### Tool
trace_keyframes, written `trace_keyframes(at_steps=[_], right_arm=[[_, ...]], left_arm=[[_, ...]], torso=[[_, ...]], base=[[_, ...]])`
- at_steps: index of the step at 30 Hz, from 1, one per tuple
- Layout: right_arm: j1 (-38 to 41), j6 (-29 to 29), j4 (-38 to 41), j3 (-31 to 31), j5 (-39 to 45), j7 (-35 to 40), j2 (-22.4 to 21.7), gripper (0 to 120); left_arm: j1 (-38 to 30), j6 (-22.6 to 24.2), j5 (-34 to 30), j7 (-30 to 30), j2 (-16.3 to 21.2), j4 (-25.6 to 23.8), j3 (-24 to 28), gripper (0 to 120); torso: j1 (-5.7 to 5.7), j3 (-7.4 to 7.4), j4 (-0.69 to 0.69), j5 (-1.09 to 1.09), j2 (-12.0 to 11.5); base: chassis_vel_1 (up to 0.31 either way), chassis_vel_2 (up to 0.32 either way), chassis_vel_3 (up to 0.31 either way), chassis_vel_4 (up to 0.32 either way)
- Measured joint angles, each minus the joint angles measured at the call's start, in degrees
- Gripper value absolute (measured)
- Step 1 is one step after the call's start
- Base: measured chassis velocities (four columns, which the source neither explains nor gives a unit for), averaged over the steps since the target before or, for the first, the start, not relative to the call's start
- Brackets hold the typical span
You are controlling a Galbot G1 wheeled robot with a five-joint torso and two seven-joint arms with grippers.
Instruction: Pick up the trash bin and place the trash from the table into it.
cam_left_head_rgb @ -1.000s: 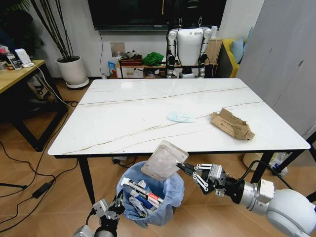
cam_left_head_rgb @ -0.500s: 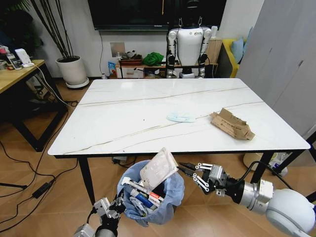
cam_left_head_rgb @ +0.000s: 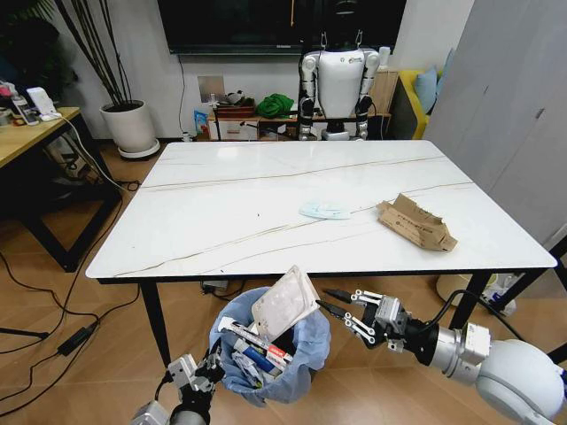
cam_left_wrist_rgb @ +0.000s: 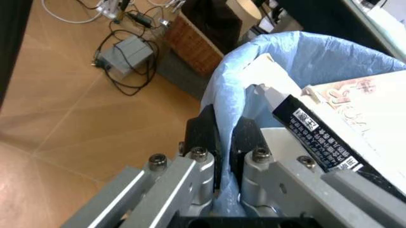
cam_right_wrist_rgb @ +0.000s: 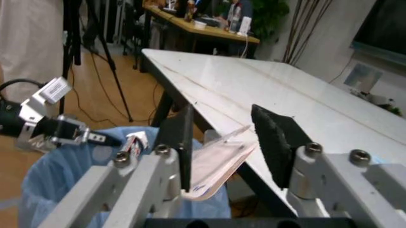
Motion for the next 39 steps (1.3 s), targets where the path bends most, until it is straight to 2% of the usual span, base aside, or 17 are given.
trace_keyframes(at_steps=[1,2,4,5,8,9,12,14,17,28,32,36,39], right_arm=[[0.5,0.1,-0.1,0.1,0.3,0.1,0.4,40],[0.9,0.1,-0.2,0.2,0.6,0.1,0.7,40],[3.2,0.0,-0.7,0.3,2.2,0.8,2.2,53],[3.2,0.0,-0.7,0.3,2.2,0.8,2.2,53],[6.5,-0.6,-1.7,0.1,4.9,1.8,3.6,67],[6.5,-0.6,-1.7,0.1,4.9,1.8,3.6,67],[11.2,-1.6,-4.0,-1.0,8.7,3.0,4.8,81],[12.2,-1.6,-4.9,-1.4,9.4,3.1,5.0,84],[15.1,-1.8,-7.8,-2.2,11.4,3.1,5.4,97],[17.1,-2.3,-10.1,-5.5,10.9,3.0,6.7,100],[26.8,-2.6,-15.4,-12.5,13.6,2.9,6.9,100],[32.5,-2.9,-20.3,-17.3,15.4,2.1,6.6,100],[33.6,-3.2,-22.3,-18.5,15.5,1.8,6.4,100]], left_arm=[[0.0,0.0,0.3,0.0,0.1,0.2,-0.2,1],[0.1,0.1,0.4,0.0,0.2,0.4,-0.3,1],[0.2,0.1,0.6,0.1,0.5,0.6,-0.6,1],[0.2,0.1,0.6,0.1,0.5,0.6,-0.6,1],[0.5,0.1,0.6,0.4,0.6,0.3,-0.7,1],[0.5,0.1,0.6,0.4,0.6,0.3,-0.7,1],[1.2,0.0,0.7,1.0,0.8,-0.3,-0.9,1],[1.3,0.0,0.7,1.1,0.8,-0.4,-1.0,1],[1.6,-0.1,0.7,1.2,0.8,-0.8,-1.2,1],[1.3,-0.2,0.5,1.2,0.8,-1.0,-1.4,1],[1.9,-0.2,0.5,1.4,0.8,-1.3,-1.4,1],[2.3,-0.2,0.4,1.4,1.0,-1.9,-1.7,1],[2.2,-0.1,0.1,1.4,1.5,-2.0,-1.7,1]], torso=[[0.0,0.0,0.0,0.0,0.0],[0.0,0.0,0.0,0.0,0.0],[0.0,0.0,0.0,0.0,0.0],[0.0,0.0,0.0,0.0,0.0],[0.0,0.0,0.0,0.0,0.0],[0.0,0.0,0.0,0.0,0.0],[0.0,0.0,0.0,0.0,0.0],[0.0,0.0,0.01,0.0,0.0],[0.0,0.0,0.01,0.0,0.0],[0.0,0.0,-0.02,0.0,0.0],[-0.01,0.0,0.02,-0.01,0.0],[0.0,0.0,0.02,0.0,0.0],[0.0,0.0,0.03,0.01,0.0]], base=[[0.0,0.0,0.0,0.0],[0.0,0.0,0.0,0.0],[0.0,0.0,0.0,0.0],[0.0,0.0,0.0,0.0],[0.0,0.0,0.0,0.0],[0.0,0.0,0.0,0.0],[0.0,0.0,0.0,0.0],[0.0,0.0,0.0,0.0],[0.0,0.0,0.0,0.0],[0.0,0.0,0.0,0.0],[0.0,0.0,0.0,0.0],[0.0,0.0,0.0,0.0],[0.0,0.0,0.0,0.0]])
